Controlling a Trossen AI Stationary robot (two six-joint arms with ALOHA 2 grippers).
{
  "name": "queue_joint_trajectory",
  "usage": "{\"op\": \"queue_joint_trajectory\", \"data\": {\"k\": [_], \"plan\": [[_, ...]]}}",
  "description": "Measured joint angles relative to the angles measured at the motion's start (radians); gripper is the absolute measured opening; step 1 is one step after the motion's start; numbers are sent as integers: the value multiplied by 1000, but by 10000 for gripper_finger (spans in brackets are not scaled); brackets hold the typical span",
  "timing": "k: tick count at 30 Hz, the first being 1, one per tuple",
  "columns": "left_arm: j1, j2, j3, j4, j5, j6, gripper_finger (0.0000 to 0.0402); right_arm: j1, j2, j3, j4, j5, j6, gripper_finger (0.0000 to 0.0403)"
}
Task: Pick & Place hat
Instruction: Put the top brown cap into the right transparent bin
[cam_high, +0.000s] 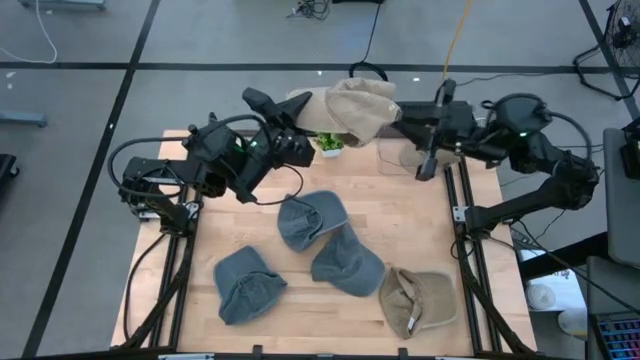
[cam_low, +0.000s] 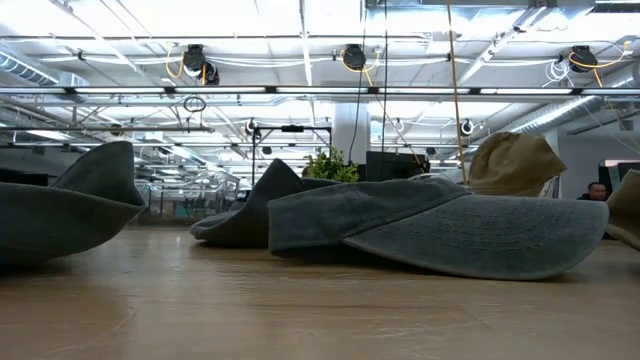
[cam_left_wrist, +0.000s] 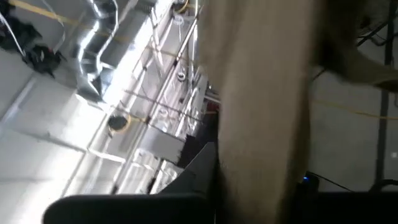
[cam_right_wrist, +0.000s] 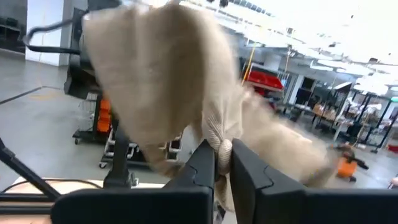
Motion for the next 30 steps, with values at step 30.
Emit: {"op": "queue_joint_trajectory", "data": {"k": [30], "plan": [[-20,-44,0,-28,-258,-569,177,-21,-127,0,4,422,-785,10]]}}
